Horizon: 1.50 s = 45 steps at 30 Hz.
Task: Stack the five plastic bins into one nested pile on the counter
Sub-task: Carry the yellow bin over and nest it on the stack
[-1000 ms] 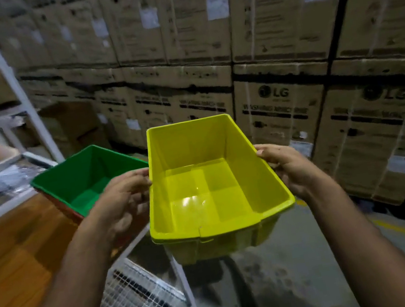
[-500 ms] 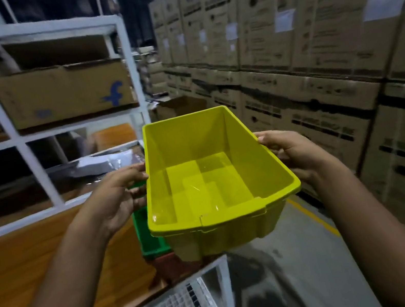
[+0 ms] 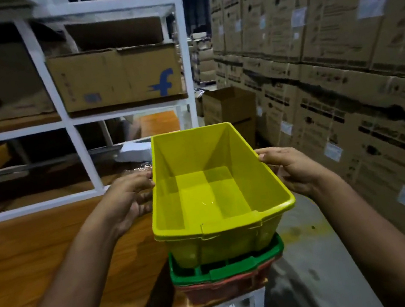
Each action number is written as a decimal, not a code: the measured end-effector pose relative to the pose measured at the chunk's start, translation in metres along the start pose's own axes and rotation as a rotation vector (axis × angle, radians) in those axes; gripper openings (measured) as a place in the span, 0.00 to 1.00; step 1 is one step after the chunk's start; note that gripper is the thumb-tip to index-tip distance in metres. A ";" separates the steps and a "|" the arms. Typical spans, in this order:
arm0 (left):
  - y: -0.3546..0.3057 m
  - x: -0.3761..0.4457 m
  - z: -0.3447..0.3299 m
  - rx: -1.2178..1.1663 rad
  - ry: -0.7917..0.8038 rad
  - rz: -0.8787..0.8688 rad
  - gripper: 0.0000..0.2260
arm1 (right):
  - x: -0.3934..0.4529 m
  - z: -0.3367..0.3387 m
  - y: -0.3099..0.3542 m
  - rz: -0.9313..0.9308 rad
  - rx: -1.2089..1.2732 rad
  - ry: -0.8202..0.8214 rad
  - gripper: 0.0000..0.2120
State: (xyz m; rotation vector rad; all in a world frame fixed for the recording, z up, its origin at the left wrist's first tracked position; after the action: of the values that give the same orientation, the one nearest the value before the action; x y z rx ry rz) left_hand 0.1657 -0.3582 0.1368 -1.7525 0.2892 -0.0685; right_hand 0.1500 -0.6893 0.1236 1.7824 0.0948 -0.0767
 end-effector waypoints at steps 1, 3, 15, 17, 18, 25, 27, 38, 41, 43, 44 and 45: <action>0.004 0.004 0.002 0.017 -0.009 0.005 0.13 | 0.005 0.001 -0.003 -0.005 0.001 0.010 0.14; 0.016 0.006 0.006 0.033 -0.020 0.026 0.15 | 0.012 0.003 -0.009 -0.017 -0.023 0.048 0.13; 0.081 0.005 0.017 0.203 -0.187 0.127 0.13 | 0.023 0.024 -0.070 -0.023 -0.368 0.110 0.12; 0.086 0.006 0.015 0.210 -0.209 0.115 0.12 | 0.026 0.029 -0.076 0.002 -0.427 0.061 0.14; 0.088 0.006 0.013 0.211 -0.229 0.108 0.12 | 0.028 0.031 -0.078 0.018 -0.461 0.042 0.15; 0.098 0.003 0.007 0.337 -0.318 0.041 0.11 | 0.021 0.035 -0.089 0.065 -0.574 0.020 0.12; 0.101 0.002 0.006 0.396 -0.340 -0.012 0.11 | 0.020 0.035 -0.093 0.080 -0.610 0.019 0.14; 0.097 -0.049 -0.002 1.171 -0.383 -0.265 0.18 | -0.006 0.008 -0.070 0.563 -1.352 0.012 0.20; 0.087 -0.073 -0.014 1.283 -0.404 -0.304 0.19 | -0.015 -0.018 -0.064 0.657 -1.453 0.133 0.24; 0.085 -0.092 -0.014 1.310 -0.464 -0.266 0.21 | -0.020 -0.040 -0.063 0.696 -1.515 0.194 0.26; 0.086 -0.102 -0.013 1.315 -0.502 -0.248 0.22 | -0.025 -0.050 -0.065 0.721 -1.535 0.202 0.27; 0.086 -0.113 -0.010 1.317 -0.554 -0.230 0.23 | -0.029 -0.062 -0.067 0.752 -1.551 0.204 0.28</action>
State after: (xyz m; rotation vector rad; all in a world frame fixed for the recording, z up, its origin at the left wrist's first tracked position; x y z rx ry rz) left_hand 0.0407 -0.3567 0.0678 -0.4353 -0.3316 0.0585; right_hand 0.1137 -0.6149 0.0743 0.1873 -0.3084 0.5779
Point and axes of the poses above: each hand's wrist, its own x-axis towards the middle knuckle, its own z-axis out of the back of the hand, y = z × x, the point moved 2 cm from there along x, towards the middle knuckle, and after that the axes turned 4 degrees about -x, right-handed, at the moved point
